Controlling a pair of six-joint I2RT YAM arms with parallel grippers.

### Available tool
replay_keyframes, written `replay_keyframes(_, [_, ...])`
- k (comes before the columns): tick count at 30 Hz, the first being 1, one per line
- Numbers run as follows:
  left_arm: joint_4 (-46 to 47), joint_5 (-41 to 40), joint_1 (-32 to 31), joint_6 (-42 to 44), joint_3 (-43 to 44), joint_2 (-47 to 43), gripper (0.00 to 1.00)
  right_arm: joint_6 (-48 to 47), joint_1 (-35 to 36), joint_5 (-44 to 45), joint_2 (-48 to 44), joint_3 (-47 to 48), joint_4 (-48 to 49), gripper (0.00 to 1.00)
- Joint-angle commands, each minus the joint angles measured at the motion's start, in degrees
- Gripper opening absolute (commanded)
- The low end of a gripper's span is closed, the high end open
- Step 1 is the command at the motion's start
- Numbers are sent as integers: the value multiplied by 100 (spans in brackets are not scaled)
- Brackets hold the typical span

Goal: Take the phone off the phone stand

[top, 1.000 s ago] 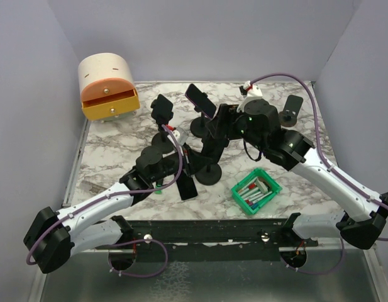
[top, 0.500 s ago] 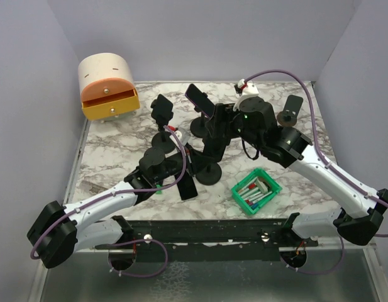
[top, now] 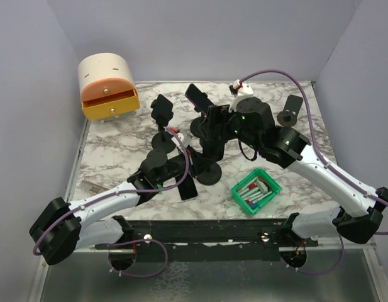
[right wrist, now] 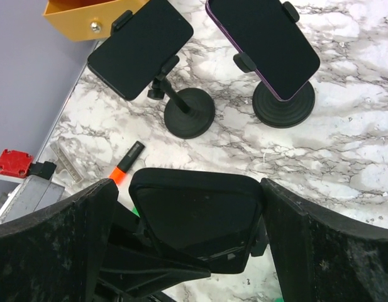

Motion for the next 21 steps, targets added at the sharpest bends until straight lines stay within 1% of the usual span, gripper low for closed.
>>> replay_keyframes(1, [-550, -354, 16, -144, -198, -8, 17, 110, 78, -181, -212, 45, -99, 100])
replay_keyframes(8, [-551, -380, 18, -189, -227, -215, 29, 111, 85, -8, -530, -54, -110, 100])
replay_keyframes(13, [-559, -361, 10, -213, -235, -404, 34, 128, 84, 10, -694, -198, -113, 100])
replay_keyframes(21, [-589, -278, 13, -282, -246, -840, 43, 138, 84, -122, -1280, -964, 522, 100])
